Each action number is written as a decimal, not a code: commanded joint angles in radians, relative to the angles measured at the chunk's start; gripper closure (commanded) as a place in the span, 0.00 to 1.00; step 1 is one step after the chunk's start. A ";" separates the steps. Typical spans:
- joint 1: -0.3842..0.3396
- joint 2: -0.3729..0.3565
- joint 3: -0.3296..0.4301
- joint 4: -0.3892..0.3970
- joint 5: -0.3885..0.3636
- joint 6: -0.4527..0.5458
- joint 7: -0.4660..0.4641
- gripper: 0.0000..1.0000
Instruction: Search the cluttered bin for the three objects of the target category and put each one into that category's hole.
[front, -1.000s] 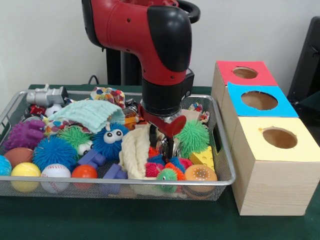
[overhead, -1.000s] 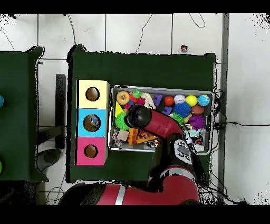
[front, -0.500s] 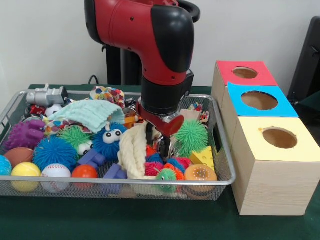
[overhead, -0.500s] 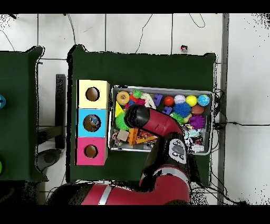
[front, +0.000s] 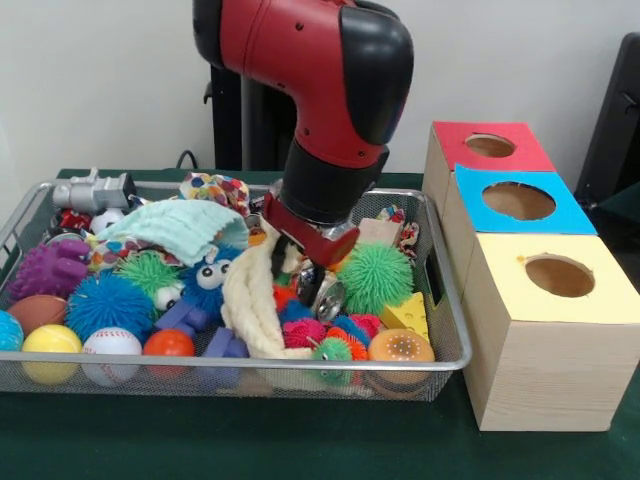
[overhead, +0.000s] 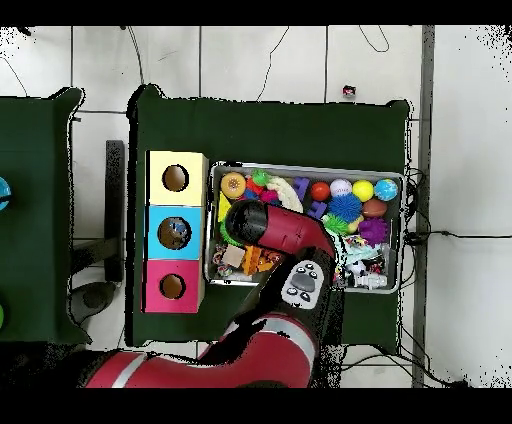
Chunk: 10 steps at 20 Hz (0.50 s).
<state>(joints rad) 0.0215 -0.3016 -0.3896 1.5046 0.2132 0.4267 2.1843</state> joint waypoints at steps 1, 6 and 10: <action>0.038 0.147 -0.210 0.002 -0.134 0.085 0.117 0.00; 0.073 0.247 -0.330 -0.048 -0.173 0.017 0.142 0.00; 0.084 0.336 -0.405 -0.066 -0.190 -0.090 0.173 0.00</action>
<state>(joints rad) 0.1261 -0.1517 -0.6550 1.4717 0.1120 0.4053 2.1843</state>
